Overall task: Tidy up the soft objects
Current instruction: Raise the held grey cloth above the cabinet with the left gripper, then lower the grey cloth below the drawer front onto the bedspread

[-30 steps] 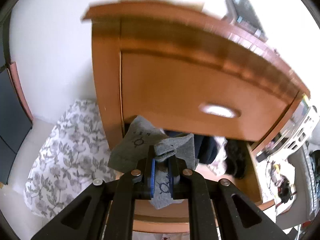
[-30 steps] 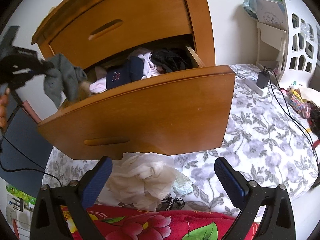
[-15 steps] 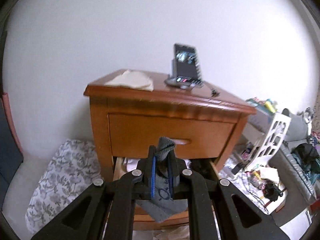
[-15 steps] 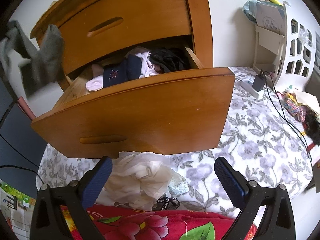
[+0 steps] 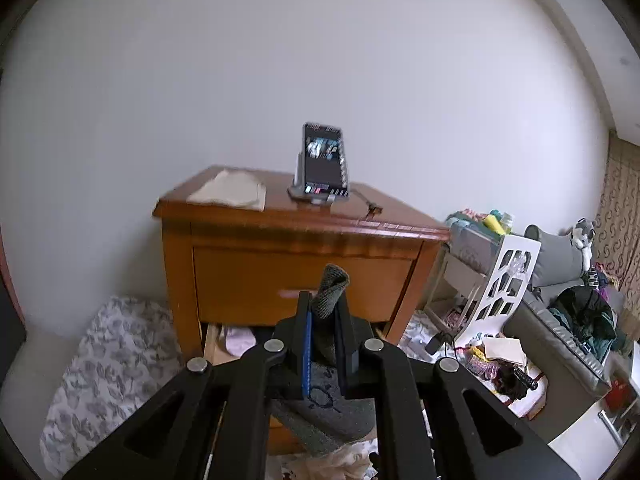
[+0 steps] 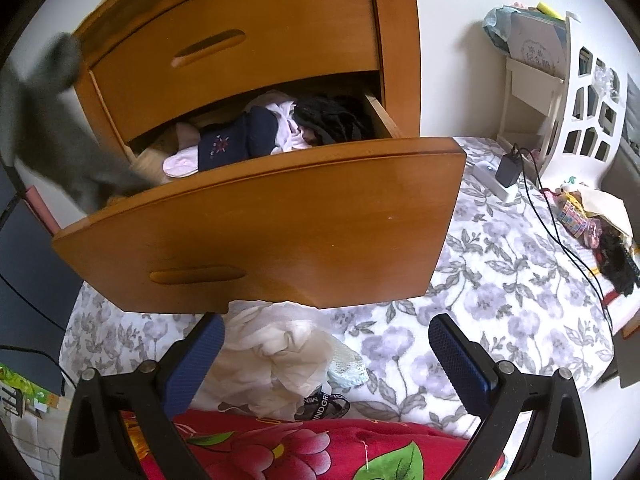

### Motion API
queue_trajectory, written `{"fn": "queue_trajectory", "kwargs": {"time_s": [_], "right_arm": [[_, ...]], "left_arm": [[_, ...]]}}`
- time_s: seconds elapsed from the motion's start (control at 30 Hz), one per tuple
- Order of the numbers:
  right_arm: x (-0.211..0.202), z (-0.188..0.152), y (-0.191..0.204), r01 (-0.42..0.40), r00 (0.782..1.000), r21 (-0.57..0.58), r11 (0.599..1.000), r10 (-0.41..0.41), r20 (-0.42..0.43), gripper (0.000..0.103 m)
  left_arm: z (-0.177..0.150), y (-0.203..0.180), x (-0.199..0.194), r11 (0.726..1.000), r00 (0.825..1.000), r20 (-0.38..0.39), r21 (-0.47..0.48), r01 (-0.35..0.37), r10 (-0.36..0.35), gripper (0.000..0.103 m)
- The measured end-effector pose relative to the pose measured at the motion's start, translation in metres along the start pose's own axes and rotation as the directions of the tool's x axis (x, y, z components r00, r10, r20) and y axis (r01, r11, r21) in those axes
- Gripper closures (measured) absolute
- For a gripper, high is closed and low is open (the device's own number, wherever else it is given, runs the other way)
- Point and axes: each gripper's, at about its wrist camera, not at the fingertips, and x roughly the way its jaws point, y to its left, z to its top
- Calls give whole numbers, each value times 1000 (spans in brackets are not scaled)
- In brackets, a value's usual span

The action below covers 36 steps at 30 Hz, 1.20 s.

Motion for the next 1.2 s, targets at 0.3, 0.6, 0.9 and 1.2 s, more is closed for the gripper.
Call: {"fn": "queue_trajectory", "kwargs": {"time_s": [0.3,0.6,0.9,1.2], "right_arm": [[1,1,1,11,1000,-9,1000,-11,-4,0],[0,1,1,7,1000,-5,1000,-7,-1,0],[-2,2,-3,0,1000,10,1000,0,2,0],[-3,2,-3,-2,1000,16,1000,2,3,0]], "left_arm": [[38,-24,-36,997,992,112,66,43,-51,94],[45,-53,-67,985,978,192,166,50,-82,93],[7,-56,-23,983,996,3,160,92,-93,93],[-55,-40,46,990,964,-246,73,121,-99,93]]}}
